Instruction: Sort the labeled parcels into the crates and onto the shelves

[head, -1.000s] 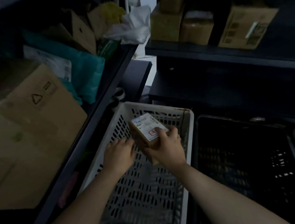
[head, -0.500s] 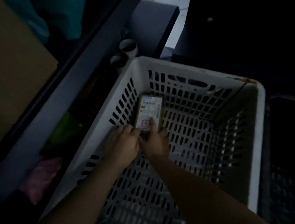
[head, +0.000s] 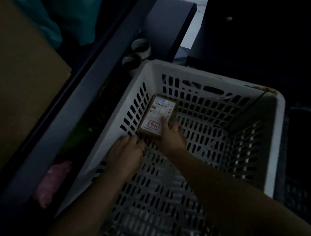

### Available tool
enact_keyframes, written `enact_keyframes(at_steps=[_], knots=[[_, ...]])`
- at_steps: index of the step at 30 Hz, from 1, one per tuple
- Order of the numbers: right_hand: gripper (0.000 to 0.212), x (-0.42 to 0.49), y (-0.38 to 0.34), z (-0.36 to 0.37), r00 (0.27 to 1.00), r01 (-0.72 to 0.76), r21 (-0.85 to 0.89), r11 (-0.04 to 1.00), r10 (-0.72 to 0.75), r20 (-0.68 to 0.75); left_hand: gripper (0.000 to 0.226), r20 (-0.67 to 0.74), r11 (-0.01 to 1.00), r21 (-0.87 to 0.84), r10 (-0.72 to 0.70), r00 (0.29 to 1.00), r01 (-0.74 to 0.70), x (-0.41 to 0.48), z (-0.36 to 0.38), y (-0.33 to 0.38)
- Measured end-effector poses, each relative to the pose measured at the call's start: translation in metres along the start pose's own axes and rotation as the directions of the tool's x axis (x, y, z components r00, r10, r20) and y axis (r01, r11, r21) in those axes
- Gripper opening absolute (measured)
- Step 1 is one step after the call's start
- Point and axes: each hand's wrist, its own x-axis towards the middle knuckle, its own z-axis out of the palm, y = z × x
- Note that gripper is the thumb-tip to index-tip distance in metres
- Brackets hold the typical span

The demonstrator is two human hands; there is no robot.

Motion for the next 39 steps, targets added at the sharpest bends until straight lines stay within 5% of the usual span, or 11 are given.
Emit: enact_keyframes(at_steps=[5,10,14,20,26,33,39], knots=[[0.050,-0.037,-0.002,-0.045,0.990,0.123,-0.312,0.942,-0.137,-0.023,0.024,0.001,0.999,-0.008,-0.045,0.999,0.045,-0.025,-0.044,0.008],[0.046,-0.108,-0.015,-0.094,0.951,0.239,-0.439,0.866,-0.300,-0.073,0.011,-0.084,0.999,-0.034,-0.013,0.996,0.011,-0.075,-0.102,0.028],[0.045,-0.203,-0.046,-0.137,0.860,0.342,-0.482,0.807,-0.476,-0.185,0.024,-0.202,0.992,-0.062,-0.125,0.971,0.114,-0.153,-0.165,0.060],[0.036,-0.356,-0.136,-0.214,0.554,0.552,-0.497,0.669,-0.740,-0.381,0.016,-0.490,0.983,0.010,-0.154,0.858,0.183,-0.305,-0.289,0.086],[0.033,-0.477,-0.247,-0.264,0.206,0.732,-0.529,0.430,-0.879,-0.430,0.020,-0.659,0.878,0.142,-0.260,0.706,0.457,-0.460,-0.388,0.067],[0.031,-0.611,-0.350,-0.239,-0.238,0.879,-0.476,0.004,-0.862,-0.447,0.014,-0.772,0.569,0.225,-0.391,0.501,0.791,-0.663,-0.422,0.091],[0.032,-0.760,-0.415,-0.172,-0.467,0.880,-0.297,-0.370,-0.791,-0.397,0.031,-0.804,0.223,0.203,-0.518,0.292,0.954,-0.849,-0.412,0.137]])
